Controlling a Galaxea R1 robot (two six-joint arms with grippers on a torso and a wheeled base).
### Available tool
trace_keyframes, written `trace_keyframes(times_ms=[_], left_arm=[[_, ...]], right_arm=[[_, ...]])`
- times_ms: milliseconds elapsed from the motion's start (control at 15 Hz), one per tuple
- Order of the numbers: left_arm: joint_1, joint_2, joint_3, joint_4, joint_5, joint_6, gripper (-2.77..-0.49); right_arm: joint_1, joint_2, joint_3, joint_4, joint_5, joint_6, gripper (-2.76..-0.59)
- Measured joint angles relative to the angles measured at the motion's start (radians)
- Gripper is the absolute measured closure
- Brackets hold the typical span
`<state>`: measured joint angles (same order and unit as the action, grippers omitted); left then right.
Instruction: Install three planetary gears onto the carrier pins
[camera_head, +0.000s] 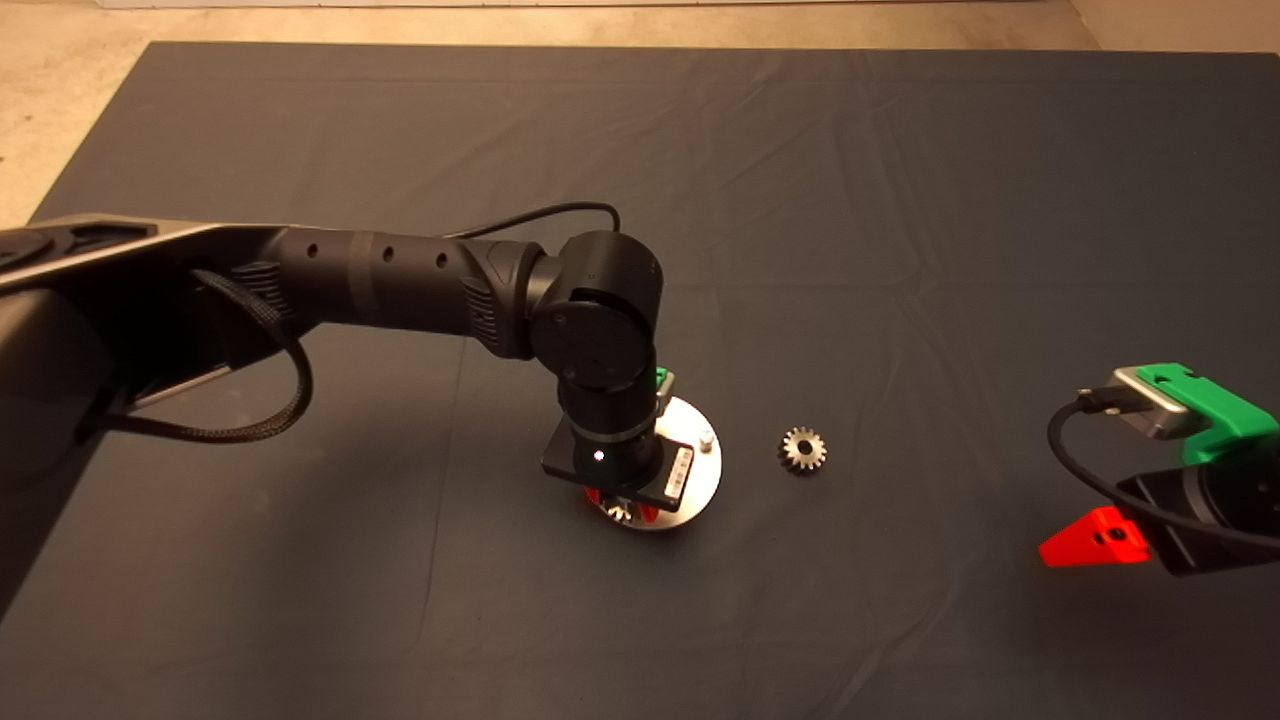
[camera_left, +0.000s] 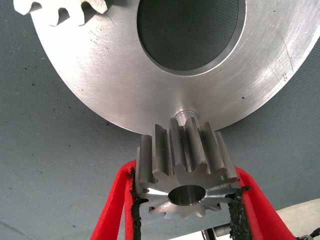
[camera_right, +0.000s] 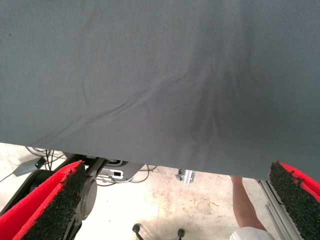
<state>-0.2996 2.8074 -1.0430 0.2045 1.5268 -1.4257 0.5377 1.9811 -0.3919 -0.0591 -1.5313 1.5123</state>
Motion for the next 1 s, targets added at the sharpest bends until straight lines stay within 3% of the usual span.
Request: trace_keyframes(times_ms=[1000], left_arm=[[0.000,0.027,-0.034,-0.010,0.001,0.000,-0.82]], right_arm=[[0.000,0.000,0.000,0.000,0.000,0.000,-2.73]])
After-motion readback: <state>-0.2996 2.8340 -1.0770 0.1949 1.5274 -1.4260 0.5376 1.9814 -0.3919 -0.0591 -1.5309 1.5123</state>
